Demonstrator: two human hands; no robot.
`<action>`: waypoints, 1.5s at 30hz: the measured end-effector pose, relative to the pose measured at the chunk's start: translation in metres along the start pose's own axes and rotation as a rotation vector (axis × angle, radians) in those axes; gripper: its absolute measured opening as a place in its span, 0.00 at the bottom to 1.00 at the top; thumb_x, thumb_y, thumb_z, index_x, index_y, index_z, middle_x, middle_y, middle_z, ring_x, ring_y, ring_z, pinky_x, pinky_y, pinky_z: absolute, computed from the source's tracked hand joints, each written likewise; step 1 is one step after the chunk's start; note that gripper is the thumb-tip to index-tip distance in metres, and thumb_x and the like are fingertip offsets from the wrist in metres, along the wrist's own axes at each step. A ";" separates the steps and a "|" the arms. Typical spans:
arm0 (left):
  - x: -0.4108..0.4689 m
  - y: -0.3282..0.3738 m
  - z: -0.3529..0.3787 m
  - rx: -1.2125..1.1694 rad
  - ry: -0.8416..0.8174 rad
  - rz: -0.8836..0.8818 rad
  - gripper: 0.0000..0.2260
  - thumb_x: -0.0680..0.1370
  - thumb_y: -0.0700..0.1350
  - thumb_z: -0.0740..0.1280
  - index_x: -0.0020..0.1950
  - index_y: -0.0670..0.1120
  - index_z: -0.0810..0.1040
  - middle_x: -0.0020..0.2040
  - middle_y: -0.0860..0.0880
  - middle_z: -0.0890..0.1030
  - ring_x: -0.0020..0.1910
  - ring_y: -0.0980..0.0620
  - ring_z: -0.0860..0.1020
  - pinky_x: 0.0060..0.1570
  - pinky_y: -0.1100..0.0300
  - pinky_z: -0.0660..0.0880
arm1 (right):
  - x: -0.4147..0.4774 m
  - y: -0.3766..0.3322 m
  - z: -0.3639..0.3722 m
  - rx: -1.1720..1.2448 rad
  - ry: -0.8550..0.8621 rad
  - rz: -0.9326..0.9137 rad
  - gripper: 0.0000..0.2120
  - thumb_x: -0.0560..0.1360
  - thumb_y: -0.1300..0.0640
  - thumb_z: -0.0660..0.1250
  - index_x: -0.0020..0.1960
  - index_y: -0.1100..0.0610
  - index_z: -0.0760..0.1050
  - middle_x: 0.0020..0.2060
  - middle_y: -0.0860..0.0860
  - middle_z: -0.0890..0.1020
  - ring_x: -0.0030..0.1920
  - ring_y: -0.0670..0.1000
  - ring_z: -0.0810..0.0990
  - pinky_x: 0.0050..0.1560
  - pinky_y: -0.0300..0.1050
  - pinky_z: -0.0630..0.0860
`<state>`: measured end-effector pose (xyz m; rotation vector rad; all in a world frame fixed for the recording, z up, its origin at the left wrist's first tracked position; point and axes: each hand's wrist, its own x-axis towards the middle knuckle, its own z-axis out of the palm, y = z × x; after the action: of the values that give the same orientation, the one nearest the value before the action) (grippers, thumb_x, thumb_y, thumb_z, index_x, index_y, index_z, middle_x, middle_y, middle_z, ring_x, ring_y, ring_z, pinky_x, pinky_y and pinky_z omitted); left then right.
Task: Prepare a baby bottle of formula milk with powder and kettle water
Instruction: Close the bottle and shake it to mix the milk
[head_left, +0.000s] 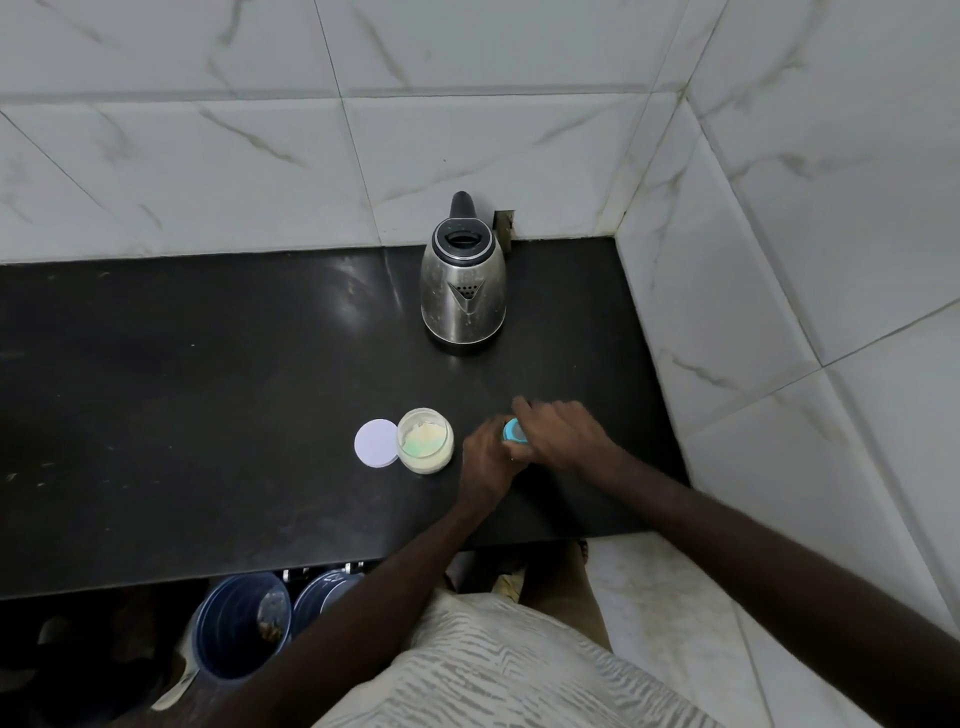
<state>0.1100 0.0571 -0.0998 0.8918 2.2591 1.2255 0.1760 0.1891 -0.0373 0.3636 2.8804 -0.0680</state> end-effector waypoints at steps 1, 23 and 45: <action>0.001 -0.001 0.000 -0.003 -0.009 -0.005 0.18 0.70 0.44 0.81 0.56 0.43 0.81 0.52 0.47 0.85 0.51 0.52 0.82 0.54 0.61 0.76 | 0.002 0.004 0.001 -0.036 0.055 -0.066 0.28 0.78 0.33 0.62 0.65 0.55 0.69 0.57 0.54 0.82 0.53 0.58 0.84 0.42 0.51 0.74; 0.005 -0.009 0.012 0.134 0.039 -0.113 0.11 0.79 0.38 0.69 0.62 0.42 0.82 0.52 0.48 0.86 0.50 0.56 0.82 0.54 0.61 0.78 | 0.011 -0.042 0.034 0.118 0.435 0.407 0.07 0.68 0.53 0.72 0.41 0.53 0.76 0.26 0.54 0.76 0.24 0.58 0.78 0.24 0.42 0.68; 0.009 -0.023 0.025 0.368 0.103 0.045 0.07 0.71 0.41 0.72 0.48 0.45 0.80 0.38 0.48 0.83 0.34 0.50 0.83 0.32 0.57 0.78 | 0.021 -0.024 0.038 0.131 0.476 0.234 0.07 0.65 0.52 0.69 0.36 0.54 0.74 0.29 0.54 0.76 0.26 0.58 0.77 0.26 0.40 0.62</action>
<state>0.1116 0.0681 -0.1329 1.0334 2.6124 0.9037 0.1587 0.1676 -0.0788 0.8425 3.2785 -0.1475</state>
